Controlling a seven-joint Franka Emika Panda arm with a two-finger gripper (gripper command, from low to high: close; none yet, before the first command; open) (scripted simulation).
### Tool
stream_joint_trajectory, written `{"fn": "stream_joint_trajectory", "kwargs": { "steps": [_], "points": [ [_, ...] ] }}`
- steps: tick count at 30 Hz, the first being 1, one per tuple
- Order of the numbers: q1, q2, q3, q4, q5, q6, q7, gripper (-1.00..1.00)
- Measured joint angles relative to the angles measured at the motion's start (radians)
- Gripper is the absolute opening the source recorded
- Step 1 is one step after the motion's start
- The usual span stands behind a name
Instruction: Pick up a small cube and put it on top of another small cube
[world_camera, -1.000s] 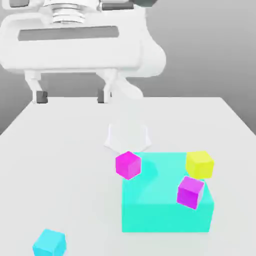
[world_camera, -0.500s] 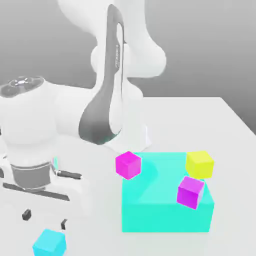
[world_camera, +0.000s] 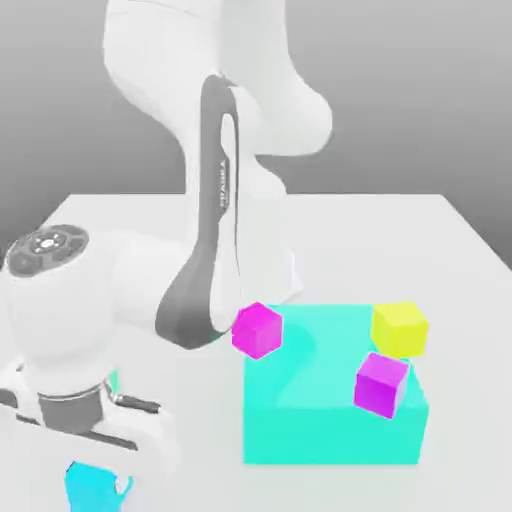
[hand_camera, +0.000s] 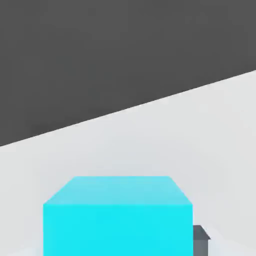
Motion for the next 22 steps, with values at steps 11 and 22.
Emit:
{"fn": "stream_joint_trajectory", "kwargs": {
  "steps": [11,22],
  "points": [
    [0.316,-0.398,0.206,-0.147,-0.064,-0.244,-0.011,-1.0],
    [0.379,-0.403,0.275,-0.243,-0.113,-0.152,0.006,1.0]
  ]
}}
